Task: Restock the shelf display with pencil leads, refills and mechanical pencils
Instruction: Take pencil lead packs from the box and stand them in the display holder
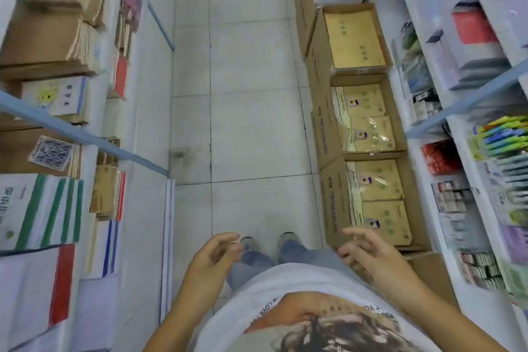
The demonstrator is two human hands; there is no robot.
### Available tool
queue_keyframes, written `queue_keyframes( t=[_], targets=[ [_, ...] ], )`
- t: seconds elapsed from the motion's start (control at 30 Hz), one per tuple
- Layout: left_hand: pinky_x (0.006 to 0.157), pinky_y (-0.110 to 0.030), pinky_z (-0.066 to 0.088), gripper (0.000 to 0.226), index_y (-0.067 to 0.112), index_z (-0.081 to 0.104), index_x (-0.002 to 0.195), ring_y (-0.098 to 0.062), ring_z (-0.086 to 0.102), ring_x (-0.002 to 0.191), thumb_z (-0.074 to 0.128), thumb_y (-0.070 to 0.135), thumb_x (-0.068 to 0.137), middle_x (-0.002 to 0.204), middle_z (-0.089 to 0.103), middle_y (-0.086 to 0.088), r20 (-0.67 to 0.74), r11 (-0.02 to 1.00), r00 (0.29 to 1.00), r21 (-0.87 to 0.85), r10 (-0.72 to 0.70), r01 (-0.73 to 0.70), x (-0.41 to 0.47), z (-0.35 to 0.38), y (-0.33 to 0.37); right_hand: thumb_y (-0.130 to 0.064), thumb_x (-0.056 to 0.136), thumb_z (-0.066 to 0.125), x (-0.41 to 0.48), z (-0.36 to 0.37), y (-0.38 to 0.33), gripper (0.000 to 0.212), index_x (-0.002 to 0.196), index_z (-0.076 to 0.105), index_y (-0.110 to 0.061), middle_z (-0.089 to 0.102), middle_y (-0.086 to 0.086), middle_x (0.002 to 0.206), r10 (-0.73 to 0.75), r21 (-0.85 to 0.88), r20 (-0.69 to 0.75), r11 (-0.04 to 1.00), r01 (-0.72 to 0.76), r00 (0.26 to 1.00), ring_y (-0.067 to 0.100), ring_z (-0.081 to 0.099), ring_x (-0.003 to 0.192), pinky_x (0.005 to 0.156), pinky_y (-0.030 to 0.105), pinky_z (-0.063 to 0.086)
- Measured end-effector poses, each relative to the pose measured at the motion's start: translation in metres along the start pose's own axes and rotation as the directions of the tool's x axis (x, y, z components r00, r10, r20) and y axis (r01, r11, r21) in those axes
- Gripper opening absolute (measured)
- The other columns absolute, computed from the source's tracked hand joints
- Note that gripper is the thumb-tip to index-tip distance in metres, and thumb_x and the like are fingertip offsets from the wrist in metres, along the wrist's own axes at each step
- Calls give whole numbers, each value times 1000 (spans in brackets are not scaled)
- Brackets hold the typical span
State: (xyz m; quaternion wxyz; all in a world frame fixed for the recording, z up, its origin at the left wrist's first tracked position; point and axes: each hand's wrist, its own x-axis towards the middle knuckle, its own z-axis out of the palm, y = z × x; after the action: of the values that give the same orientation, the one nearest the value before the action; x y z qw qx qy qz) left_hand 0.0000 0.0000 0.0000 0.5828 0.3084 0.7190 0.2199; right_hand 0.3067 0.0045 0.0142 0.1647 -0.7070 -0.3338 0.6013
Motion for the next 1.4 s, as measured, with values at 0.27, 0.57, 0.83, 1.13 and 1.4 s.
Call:
queue_keyframes(
  t=[0.27, 0.57, 0.83, 1.13, 1.4],
  targets=[
    [88, -28, 54, 18, 29, 68, 106, -6, 71, 87, 57, 15, 99, 96, 76, 11, 4, 999, 999, -12, -36, 36, 36, 21, 32, -10, 96, 54, 52, -27, -29, 24, 109, 61, -29, 74, -2, 88, 50, 46, -39, 998, -48, 998, 16, 68, 80, 72, 27, 51],
    [80, -22, 52, 15, 21, 66, 106, -16, 70, 94, 56, 12, 100, 100, 74, 1, -87, 992, 991, -81, -102, 95, 132, -21, 91, -9, 95, 50, 188, -7, -146, 29, 109, 62, -31, 74, -5, 88, -53, -76, 58, 995, 57, 997, 15, 69, 79, 76, 30, 53],
    [71, -11, 52, 17, 26, 67, 101, -8, 69, 92, 58, 12, 99, 95, 74, 8, -22, 997, 998, -45, -56, 55, 306, -84, 232, -14, 96, 53, 315, 5, -299, 24, 108, 61, -33, 74, -6, 87, -33, -65, 27, 997, 35, 999, 12, 69, 77, 64, 16, 53],
    [88, -29, 51, 18, 30, 68, 107, -7, 71, 89, 59, 17, 98, 98, 76, 11, 130, 994, 988, 61, 80, -89, 503, -89, 451, -10, 98, 52, 441, -39, -446, 20, 105, 65, -23, 74, -3, 82, 36, 40, -143, 999, -30, 989, 13, 67, 71, 66, 20, 53],
    [80, -22, 54, 19, 23, 68, 107, -8, 71, 84, 56, 11, 99, 92, 76, 7, -15, 999, 1000, -27, 20, -21, 643, -80, 605, -9, 96, 54, 615, -100, -618, 17, 104, 65, -19, 73, 3, 82, 29, -13, -75, 999, -30, 997, 19, 66, 75, 76, 31, 55]
  ],
)
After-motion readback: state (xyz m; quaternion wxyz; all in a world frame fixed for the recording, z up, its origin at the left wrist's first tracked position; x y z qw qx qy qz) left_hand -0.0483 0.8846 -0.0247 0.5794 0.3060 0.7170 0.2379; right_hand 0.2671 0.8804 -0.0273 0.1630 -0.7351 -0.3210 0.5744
